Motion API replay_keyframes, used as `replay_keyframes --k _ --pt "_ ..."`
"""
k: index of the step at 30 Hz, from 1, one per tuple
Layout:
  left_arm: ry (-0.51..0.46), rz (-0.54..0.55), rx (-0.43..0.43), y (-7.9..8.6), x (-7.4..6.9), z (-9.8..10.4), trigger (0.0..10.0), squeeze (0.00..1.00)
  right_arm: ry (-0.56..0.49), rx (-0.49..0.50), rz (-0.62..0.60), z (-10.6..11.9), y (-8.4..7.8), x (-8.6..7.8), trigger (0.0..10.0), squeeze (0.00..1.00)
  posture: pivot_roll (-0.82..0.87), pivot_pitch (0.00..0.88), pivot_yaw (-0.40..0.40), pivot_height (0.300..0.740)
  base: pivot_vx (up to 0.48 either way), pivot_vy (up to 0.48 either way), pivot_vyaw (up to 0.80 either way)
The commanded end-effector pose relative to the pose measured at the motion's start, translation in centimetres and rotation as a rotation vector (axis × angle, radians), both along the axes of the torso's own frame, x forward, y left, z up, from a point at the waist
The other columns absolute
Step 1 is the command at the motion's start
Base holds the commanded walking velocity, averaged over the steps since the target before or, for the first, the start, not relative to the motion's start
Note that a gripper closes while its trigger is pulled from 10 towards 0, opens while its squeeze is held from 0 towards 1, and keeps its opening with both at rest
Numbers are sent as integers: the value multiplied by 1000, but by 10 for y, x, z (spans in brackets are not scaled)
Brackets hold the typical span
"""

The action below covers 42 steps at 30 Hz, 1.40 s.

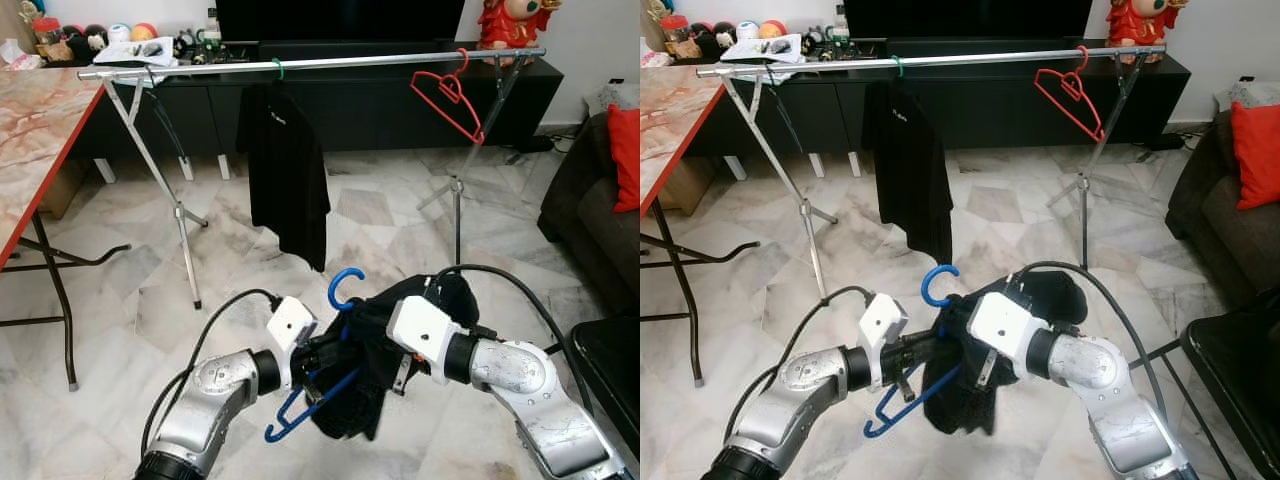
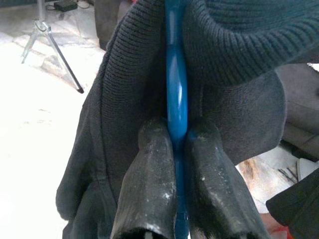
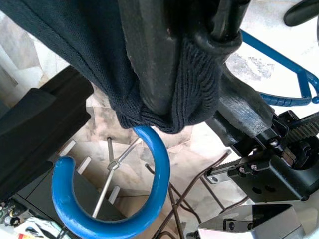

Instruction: Hang hanger

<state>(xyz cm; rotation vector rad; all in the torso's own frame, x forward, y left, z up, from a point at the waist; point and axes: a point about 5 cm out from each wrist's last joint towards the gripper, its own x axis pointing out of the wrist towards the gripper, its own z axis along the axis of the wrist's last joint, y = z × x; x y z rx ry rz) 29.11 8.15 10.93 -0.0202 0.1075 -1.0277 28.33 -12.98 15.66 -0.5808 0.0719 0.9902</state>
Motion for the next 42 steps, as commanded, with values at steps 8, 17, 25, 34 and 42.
replay_keyframes --k 8,17,25,34,42 --pt "-89 -73 -89 -13 -2 20 10000 0 19 8 13 0 0 -3 10000 1000 -53 140 -24 740 0 0 0" --pt "-107 -22 -91 -10 4 21 10000 0 40 -24 2 -5 -5 -4 10000 1000 -55 141 -26 740 0 0 0" --pt "-116 -3 -89 -8 6 21 10000 0 67 -80 -9 -15 -8 -5 10000 1000 -52 143 -26 740 0 0 0" --pt "-123 8 -87 -7 7 21 10000 0 90 -141 -31 -27 -15 -5 10000 1000 -50 129 -25 740 0 0 0" --pt "-128 13 -86 -6 7 21 10000 0 61 -144 -88 -30 -15 1 10000 1000 -49 122 -24 740 0 0 0"
